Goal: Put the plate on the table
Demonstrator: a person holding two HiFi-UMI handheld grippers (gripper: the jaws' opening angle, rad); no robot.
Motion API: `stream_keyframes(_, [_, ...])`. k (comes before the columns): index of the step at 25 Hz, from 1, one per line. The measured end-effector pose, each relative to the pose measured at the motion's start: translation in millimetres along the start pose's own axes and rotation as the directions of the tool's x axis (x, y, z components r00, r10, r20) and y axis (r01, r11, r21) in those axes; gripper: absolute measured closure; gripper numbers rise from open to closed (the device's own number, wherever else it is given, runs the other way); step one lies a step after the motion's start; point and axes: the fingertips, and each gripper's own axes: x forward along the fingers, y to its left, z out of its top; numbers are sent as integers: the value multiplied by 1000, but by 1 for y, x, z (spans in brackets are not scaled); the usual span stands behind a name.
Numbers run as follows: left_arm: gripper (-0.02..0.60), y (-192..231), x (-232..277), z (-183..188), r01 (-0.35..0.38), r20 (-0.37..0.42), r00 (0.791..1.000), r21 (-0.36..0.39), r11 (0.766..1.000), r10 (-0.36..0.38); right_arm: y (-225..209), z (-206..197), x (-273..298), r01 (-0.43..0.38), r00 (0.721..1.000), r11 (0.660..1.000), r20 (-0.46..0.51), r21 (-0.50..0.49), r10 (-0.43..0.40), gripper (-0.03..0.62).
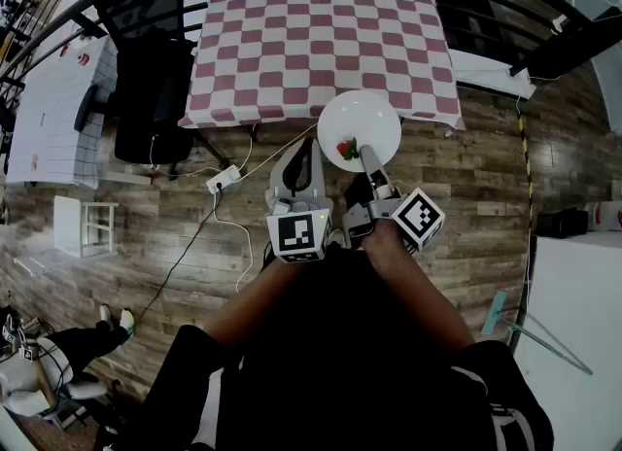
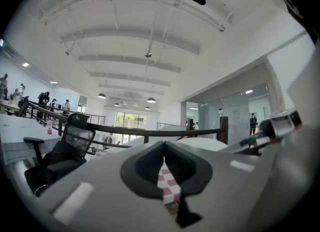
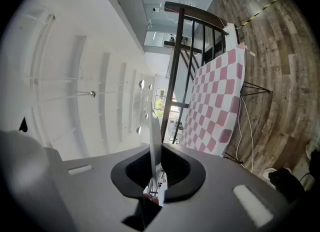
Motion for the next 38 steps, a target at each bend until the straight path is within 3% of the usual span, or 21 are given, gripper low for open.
stream_keyframes(4, [572, 1, -8, -6, -2, -5, 1000, 1, 1000, 2, 9, -5, -3, -74, 997, 997, 10, 0, 74, 579])
stream_keyframes(9, [572, 1, -18, -9, -13, 1, 1000, 5, 1000, 13, 2, -7, -16, -36, 999, 999, 14, -10, 36, 577])
stream_keyframes(22, [571, -1, -30, -9, -22, 12, 1000, 12, 1000, 22, -9, -15, -21, -37, 999, 999, 3, 33, 37, 577])
stream_keyframes(28, [571, 6, -13, -8, -10, 16, 1000, 12, 1000, 9, -3, -16, -4, -54, 999, 999, 0, -8, 54, 577])
stream_keyframes(38, [572, 7, 36, -12, 47, -11, 999, 13, 999, -46, -16, 11, 21, -1, 998, 999, 64, 38, -1, 577])
